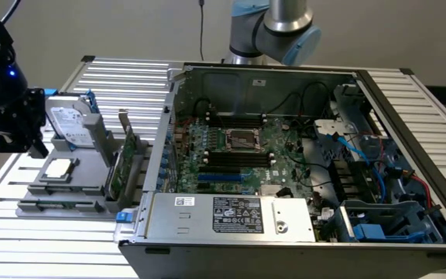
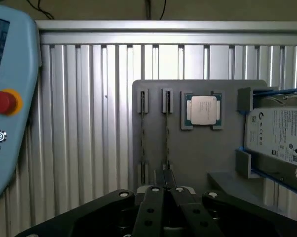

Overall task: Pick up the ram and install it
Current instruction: 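Pick up the ram and move it above insertion slot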

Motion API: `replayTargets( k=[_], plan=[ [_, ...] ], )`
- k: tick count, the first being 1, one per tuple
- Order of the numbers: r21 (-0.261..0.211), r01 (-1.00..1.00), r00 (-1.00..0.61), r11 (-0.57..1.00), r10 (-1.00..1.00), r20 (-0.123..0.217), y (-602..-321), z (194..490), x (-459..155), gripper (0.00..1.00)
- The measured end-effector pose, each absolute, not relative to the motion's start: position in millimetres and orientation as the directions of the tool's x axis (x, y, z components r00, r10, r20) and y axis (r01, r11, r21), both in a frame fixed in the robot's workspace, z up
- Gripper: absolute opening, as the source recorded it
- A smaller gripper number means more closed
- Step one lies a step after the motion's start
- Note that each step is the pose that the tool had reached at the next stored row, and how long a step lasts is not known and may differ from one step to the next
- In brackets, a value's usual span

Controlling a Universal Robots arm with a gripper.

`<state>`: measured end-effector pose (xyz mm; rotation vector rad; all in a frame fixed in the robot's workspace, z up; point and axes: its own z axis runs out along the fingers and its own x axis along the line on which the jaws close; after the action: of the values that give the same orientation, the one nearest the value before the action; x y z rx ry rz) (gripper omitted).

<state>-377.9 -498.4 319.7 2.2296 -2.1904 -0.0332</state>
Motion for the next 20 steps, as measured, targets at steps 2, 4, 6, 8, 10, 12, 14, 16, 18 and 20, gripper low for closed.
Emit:
replayTargets(
  k=[2, 4, 6, 8, 10, 12, 14, 16, 18, 20],
  plan=[
    [0.026, -0.998, 0.054, -0.054, -0.999, -0.004, -498, 318, -378, 0.11],
    [0.026, -0.996, 0.083, -0.083, -0.997, -0.004, -498, 318, -378, 0.11],
    [0.026, -0.996, 0.084, -0.084, -0.996, -0.004, -498, 318, -378, 0.11],
    [0.026, -0.996, 0.084, -0.084, -0.996, -0.004, -498, 318, -378, 0.17],
    [0.026, -0.996, 0.084, -0.085, -0.996, -0.004, -498, 318, -378, 0.24],
    [0.026, -0.996, 0.084, -0.085, -0.996, -0.004, -500, 317, -378, 0.3],
    [0.026, -0.996, 0.084, -0.084, -0.996, -0.004, -505, 313, -378, 0.36],
    [0.026, -0.996, 0.084, -0.084, -0.996, -0.004, -511, 310, -378, 0.36],
    [0.026, -0.996, 0.084, -0.085, -0.996, -0.004, -518, 306, -378, 0.36],
    [0.026, -0.996, 0.084, -0.085, -0.996, -0.004, -523, 302, -378, 0.36]
  ],
)
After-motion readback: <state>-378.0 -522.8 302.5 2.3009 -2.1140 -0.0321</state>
